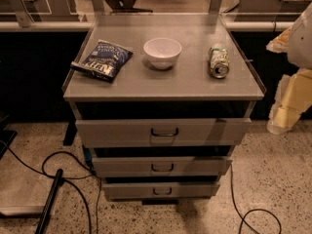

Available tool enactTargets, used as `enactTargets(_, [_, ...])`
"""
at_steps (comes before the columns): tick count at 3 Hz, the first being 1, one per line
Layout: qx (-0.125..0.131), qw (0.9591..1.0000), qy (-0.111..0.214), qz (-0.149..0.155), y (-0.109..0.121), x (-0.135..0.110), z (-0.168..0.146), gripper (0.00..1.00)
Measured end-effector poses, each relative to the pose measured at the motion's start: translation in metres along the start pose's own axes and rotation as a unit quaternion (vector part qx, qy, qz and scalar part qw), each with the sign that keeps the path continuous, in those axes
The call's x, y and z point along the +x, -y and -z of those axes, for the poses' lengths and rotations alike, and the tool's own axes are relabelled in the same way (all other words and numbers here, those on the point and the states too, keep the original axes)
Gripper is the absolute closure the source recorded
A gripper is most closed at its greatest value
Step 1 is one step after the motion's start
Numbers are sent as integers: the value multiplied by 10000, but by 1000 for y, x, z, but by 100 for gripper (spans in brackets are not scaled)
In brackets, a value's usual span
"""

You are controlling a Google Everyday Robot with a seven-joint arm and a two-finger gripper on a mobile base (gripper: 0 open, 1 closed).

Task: Open middle drawer

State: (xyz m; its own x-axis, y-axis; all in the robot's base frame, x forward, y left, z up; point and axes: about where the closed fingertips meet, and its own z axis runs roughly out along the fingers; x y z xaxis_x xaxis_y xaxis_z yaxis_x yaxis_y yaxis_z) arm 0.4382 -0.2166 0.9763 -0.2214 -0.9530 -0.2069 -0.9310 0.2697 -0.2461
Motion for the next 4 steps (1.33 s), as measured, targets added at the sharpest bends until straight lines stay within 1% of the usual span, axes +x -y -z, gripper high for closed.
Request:
enactTargets(1, [0,10000,1,0,0,0,0,0])
enactTargets(2, [-116,9999,90,-17,-15,-2,-19,0])
enactTargets(3, [-425,9988,196,-161,-52,-7,-62,0])
enactTargets(4, [-1248,9913,176,-375,-98,-6,-122,0])
